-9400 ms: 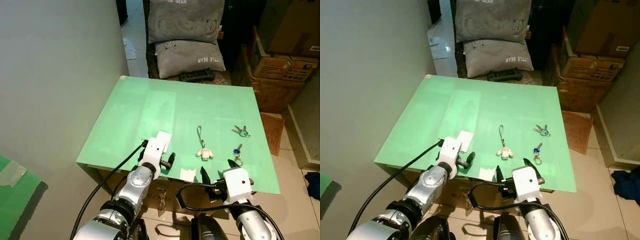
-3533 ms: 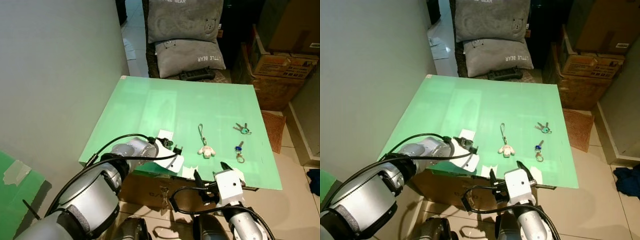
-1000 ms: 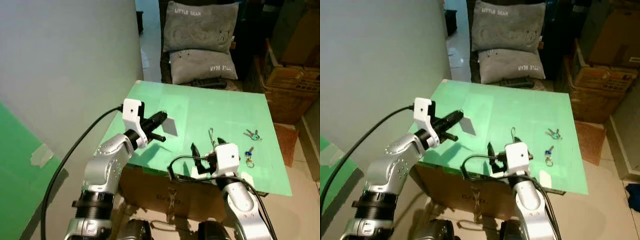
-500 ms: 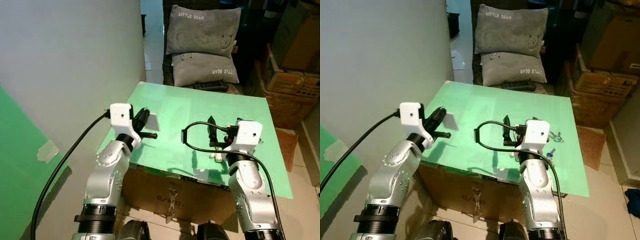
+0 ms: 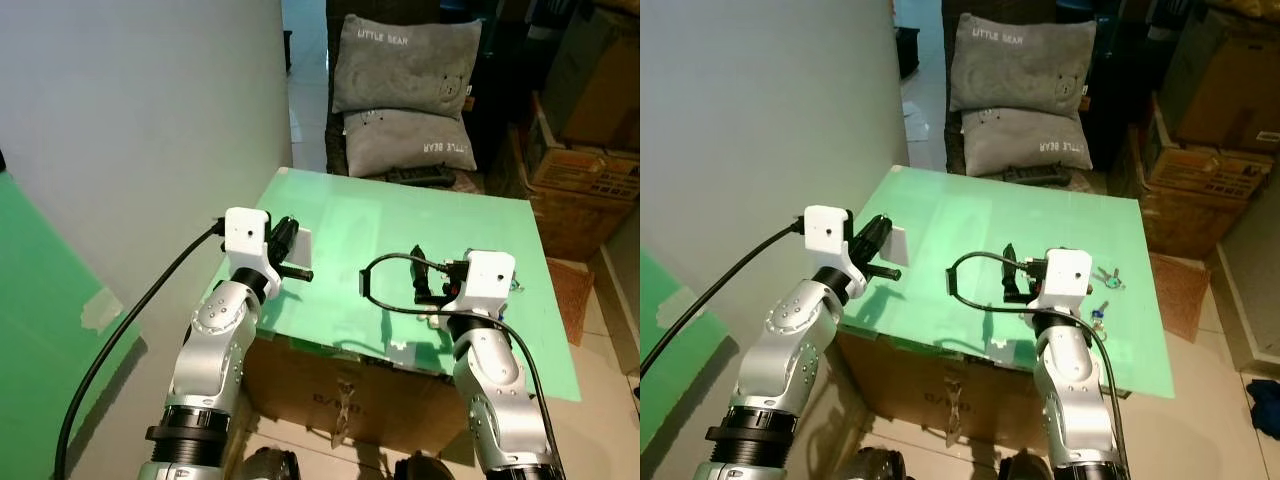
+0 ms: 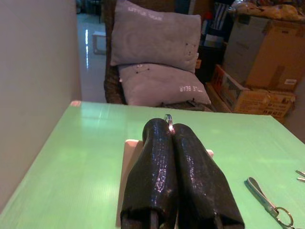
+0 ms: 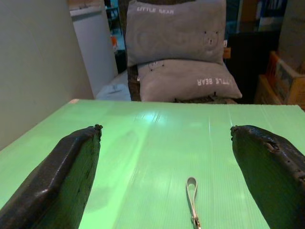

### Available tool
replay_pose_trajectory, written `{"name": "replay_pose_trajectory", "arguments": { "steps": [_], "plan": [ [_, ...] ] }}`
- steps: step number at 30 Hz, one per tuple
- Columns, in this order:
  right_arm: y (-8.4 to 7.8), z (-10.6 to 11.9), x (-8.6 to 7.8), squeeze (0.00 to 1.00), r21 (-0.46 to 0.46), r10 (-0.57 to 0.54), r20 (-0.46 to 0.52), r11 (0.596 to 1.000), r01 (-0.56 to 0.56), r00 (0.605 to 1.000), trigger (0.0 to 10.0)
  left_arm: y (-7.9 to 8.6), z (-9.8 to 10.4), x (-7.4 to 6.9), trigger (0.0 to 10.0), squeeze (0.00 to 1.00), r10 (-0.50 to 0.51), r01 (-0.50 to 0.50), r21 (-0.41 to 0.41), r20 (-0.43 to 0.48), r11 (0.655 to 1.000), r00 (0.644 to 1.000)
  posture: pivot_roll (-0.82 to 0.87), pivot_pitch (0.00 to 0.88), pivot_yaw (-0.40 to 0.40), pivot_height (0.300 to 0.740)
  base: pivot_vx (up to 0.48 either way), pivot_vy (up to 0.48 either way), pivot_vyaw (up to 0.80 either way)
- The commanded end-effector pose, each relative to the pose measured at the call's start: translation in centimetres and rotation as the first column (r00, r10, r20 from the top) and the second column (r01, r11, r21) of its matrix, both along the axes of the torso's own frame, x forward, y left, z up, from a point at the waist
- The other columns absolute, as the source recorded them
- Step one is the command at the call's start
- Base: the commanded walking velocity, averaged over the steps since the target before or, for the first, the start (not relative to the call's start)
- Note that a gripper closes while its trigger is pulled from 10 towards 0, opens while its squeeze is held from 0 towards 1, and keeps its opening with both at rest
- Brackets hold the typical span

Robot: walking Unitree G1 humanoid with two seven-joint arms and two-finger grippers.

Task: Hang keys on a hook

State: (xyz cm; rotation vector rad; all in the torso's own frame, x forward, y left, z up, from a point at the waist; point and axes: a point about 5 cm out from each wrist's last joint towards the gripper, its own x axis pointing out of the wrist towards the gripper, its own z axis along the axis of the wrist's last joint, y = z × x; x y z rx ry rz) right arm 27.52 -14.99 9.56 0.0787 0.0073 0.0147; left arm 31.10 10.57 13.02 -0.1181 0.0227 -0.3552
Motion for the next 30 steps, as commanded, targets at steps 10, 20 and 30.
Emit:
{"name": "replay_pose_trajectory", "arguments": {
  "steps": [10, 20, 30],
  "plan": [
    [-0.09, -0.93, -0.35, 0.0, -0.017, 0.03, -0.043, 0.999, -0.031, 0.999, 10.0, -0.19, -0.68, 0.1, 10.0, 0.0, 0.003, -0.003, 0.019, -0.026, 1.0, 1.0, -0.12, 0.0, 0.073, 0.74, 0.0, 0.0, 0.0],
    [-0.67, -1.35, -0.16, 0.0, -0.017, -0.002, -0.061, 1.0, 0.001, 0.998, 10.0, -0.12, -0.49, 0.62, 10.0, 0.0, 0.011, -0.011, 0.001, -0.021, 1.0, 1.0, -0.12, 0.0, 0.079, 0.74, 0.0, 0.0, 0.0],
    [-0.44, -1.51, 0.0, 0.0, -0.029, 0.026, -0.062, 0.999, -0.028, 0.998, 10.0, -0.29, -0.47, 0.81, 10.0, 0.0, 0.012, -0.012, 0.006, -0.017, 1.0, 1.0, -0.12, 0.0, 0.073, 0.74, -0.15, 0.0, 0.0]
  ]
}}
